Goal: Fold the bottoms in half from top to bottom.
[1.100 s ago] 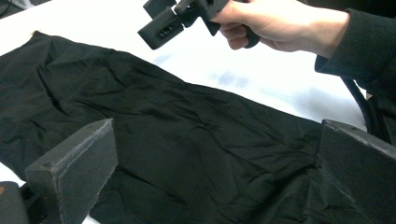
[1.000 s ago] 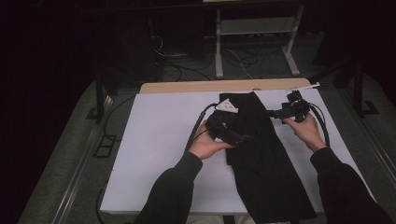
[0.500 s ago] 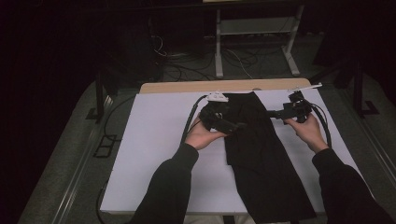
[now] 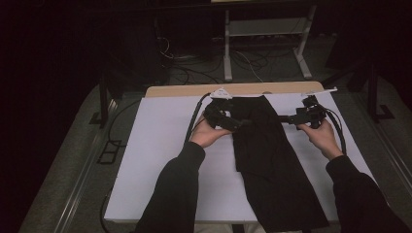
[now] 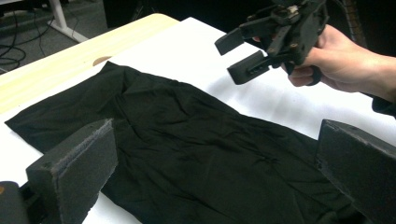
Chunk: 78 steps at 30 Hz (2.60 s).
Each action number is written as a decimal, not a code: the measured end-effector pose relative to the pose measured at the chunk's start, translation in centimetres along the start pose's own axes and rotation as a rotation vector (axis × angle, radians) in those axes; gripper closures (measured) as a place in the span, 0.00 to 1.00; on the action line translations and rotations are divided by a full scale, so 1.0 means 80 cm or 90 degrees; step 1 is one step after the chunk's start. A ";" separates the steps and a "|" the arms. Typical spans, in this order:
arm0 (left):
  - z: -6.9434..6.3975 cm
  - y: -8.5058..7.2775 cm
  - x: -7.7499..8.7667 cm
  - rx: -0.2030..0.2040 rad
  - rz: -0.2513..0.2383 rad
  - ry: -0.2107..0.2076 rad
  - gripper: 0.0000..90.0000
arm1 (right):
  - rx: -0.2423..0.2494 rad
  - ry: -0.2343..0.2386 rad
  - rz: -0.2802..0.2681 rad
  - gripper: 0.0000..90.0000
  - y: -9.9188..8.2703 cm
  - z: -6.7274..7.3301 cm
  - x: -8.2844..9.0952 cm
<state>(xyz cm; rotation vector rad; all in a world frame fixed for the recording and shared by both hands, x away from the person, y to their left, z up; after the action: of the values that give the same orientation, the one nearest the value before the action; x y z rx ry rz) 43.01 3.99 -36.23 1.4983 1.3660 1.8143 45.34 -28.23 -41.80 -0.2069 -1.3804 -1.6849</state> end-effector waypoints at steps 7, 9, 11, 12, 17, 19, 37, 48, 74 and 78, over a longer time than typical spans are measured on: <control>0.018 -0.002 -0.006 0.014 -0.013 -0.002 0.00 | 0.000 0.004 0.000 0.00 0.000 0.001 -0.002; 0.022 -0.004 -0.006 0.018 -0.017 0.003 0.00 | 0.001 0.005 0.000 0.00 0.000 0.001 -0.004; 0.027 -0.006 -0.008 0.023 -0.018 0.007 0.00 | 0.000 0.006 -0.001 0.00 0.001 0.001 -0.006; 0.030 -0.008 -0.008 0.025 -0.021 0.008 0.00 | -0.001 0.007 -0.002 0.00 0.000 0.001 -0.006; 0.040 -0.016 -0.008 0.034 -0.022 0.008 0.00 | -0.008 0.016 -0.001 0.00 -0.002 0.000 -0.013; 0.044 -0.019 -0.008 0.042 -0.023 0.010 0.00 | -0.010 0.019 0.001 0.00 -0.004 0.000 -0.017; 0.075 -0.046 -0.033 0.130 -0.014 0.047 0.00 | -0.008 0.010 0.011 0.00 0.008 0.006 -0.033; 0.090 -0.064 -0.046 0.190 0.010 0.060 0.00 | -0.016 -0.001 0.030 0.00 0.019 0.002 -0.037; 0.088 -0.090 -0.081 0.272 0.061 0.006 0.00 | -0.101 0.020 0.099 0.25 0.025 -0.029 -0.058; 0.087 -0.093 -0.081 0.274 0.055 0.007 0.06 | -0.102 0.020 0.104 0.32 0.024 -0.029 -0.062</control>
<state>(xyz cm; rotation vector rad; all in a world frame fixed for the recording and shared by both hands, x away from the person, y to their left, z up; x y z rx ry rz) 49.59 4.90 -46.30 1.7811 1.8079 1.6476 50.46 -27.47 -44.44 -0.3729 -1.1730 -1.6542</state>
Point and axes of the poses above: each handheld gripper's, and its own axes: x roughly backward along the jaws, y roughly out of its top, z roughly to its left, the point moved 1 cm from there along -x, roughly forward along the jaws, and after that the axes turned 8 degrees about -x, right-handed, at the moved point
